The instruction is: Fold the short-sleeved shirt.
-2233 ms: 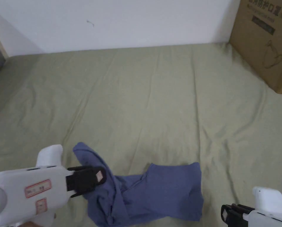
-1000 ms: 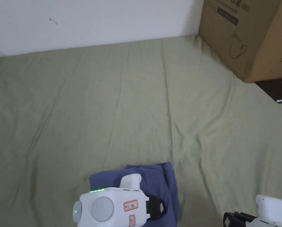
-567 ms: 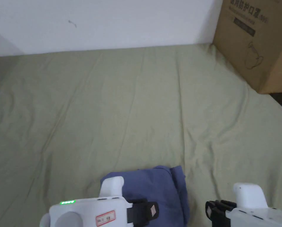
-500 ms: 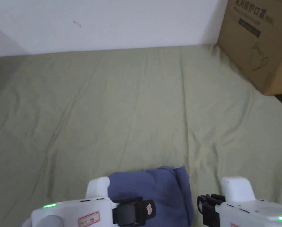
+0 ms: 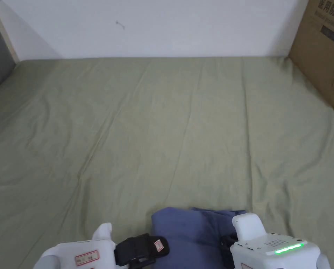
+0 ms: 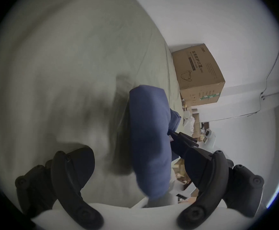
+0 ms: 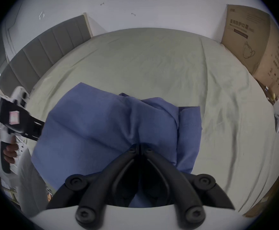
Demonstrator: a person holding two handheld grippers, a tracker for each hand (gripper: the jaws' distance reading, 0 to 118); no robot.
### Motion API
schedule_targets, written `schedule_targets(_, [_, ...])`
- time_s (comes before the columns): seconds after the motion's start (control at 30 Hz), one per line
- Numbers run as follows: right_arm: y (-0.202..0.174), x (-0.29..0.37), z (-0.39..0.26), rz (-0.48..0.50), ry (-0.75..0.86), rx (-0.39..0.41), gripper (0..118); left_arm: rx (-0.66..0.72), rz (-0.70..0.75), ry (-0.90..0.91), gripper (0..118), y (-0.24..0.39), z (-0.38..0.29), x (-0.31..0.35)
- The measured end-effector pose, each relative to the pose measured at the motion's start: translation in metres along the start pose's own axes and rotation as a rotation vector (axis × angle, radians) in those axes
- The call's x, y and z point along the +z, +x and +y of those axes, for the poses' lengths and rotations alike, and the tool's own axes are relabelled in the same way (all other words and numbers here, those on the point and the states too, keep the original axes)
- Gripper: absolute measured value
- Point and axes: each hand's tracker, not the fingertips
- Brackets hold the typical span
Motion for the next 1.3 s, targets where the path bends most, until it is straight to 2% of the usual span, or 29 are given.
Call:
schedule_targets(0.1, [0.003, -0.001, 0.001, 0.013, -0.005, -0.016, 2, -0.026, -0.109, -0.016, 110, 0.009, 0.008, -0.019])
schedule_targets(0.13, [0.001, -0.001, 0.003, 0.012, -0.007, -0.030, 2, -0.015, -0.167, -0.042, 103, 0.007, 0.012, -0.030])
schedule_targets(0.17, [0.001, 0.000, 0.002, 0.011, -0.006, -0.032, 2, 0.026, -0.183, -0.071, 86, 0.004, 0.015, -0.041])
schedule_targets(0.2, [0.000, 0.000, 0.002, 0.008, -0.004, -0.033, 2, 0.078, -0.136, -0.084, 47, 0.001, 0.017, -0.049])
schedule_targets(0.23, [-0.001, 0.001, 0.000, 0.005, 0.000, -0.034, 2, 0.074, -0.033, -0.092, 29, -0.003, 0.018, -0.058])
schedule_targets(0.27, [-0.002, 0.002, 0.001, -0.009, 0.000, -0.038, 2, 0.062, 0.004, -0.101, 28, -0.007, 0.017, -0.063])
schedule_targets(0.33, [-0.003, 0.007, 0.004, -0.006, -0.004, -0.067, 2, 0.075, -0.115, -0.091, 27, -0.007, 0.017, -0.050])
schedule_targets(0.4, [-0.005, 0.016, 0.009, 0.029, 0.005, -0.103, 2, 0.051, -0.065, -0.105, 26, -0.002, 0.020, -0.037])
schedule_targets(0.47, [-0.012, 0.027, 0.014, 0.029, 0.014, -0.103, 2, -0.053, 0.005, -0.100, 25, 0.000, 0.028, -0.015])
schedule_targets(0.6, [-0.023, 0.042, 0.019, 0.035, 0.054, -0.067, 3, -0.155, 0.160, -0.082, 25, -0.006, 0.066, 0.057])
schedule_targets(0.7, [-0.027, 0.035, 0.016, 0.043, 0.032, -0.048, 2, -0.222, 0.393, -0.031, 24, -0.021, 0.102, 0.124])
schedule_targets(0.83, [-0.030, 0.023, 0.005, 0.020, -0.023, -0.043, 2, -0.326, 0.786, 0.003, 25, -0.037, 0.147, 0.198])
schedule_targets(0.97, [-0.025, 0.011, -0.007, -0.025, -0.065, -0.075, 3, -0.498, 1.230, -0.025, 25, -0.053, 0.182, 0.227])
schedule_targets(1.03, [-0.019, 0.010, -0.009, -0.021, -0.073, -0.128, 2, -0.451, 1.277, -0.032, 25, -0.060, 0.185, 0.230])
schedule_targets(1.07, [-0.013, 0.010, -0.011, -0.016, -0.077, -0.157, 2, -0.392, 1.168, 0.000, 26, -0.067, 0.187, 0.237])
schedule_targets(1.1, [-0.009, 0.010, -0.012, -0.012, -0.080, -0.172, 2, -0.341, 1.091, 0.037, 34, -0.072, 0.185, 0.242])
schedule_targets(1.13, [-0.006, 0.011, -0.013, -0.012, -0.082, -0.183, 2, -0.324, 1.130, 0.062, 48, -0.073, 0.184, 0.244])
schedule_targets(1.2, [-0.003, 0.014, -0.014, -0.030, -0.084, -0.184, 2, -0.335, 1.215, 0.102, 83, -0.068, 0.180, 0.249])
schedule_targets(1.23, [-0.003, 0.016, -0.014, -0.038, -0.082, -0.181, 2, -0.333, 1.231, 0.115, 94, -0.065, 0.180, 0.255])
schedule_targets(1.27, [-0.002, 0.018, -0.013, -0.040, -0.077, -0.176, 2, -0.323, 1.220, 0.161, 103, -0.062, 0.178, 0.262])
schedule_targets(1.3, [0.000, 0.020, -0.013, -0.042, -0.074, -0.174, 2, -0.302, 1.190, 0.206, 106, -0.057, 0.175, 0.269])
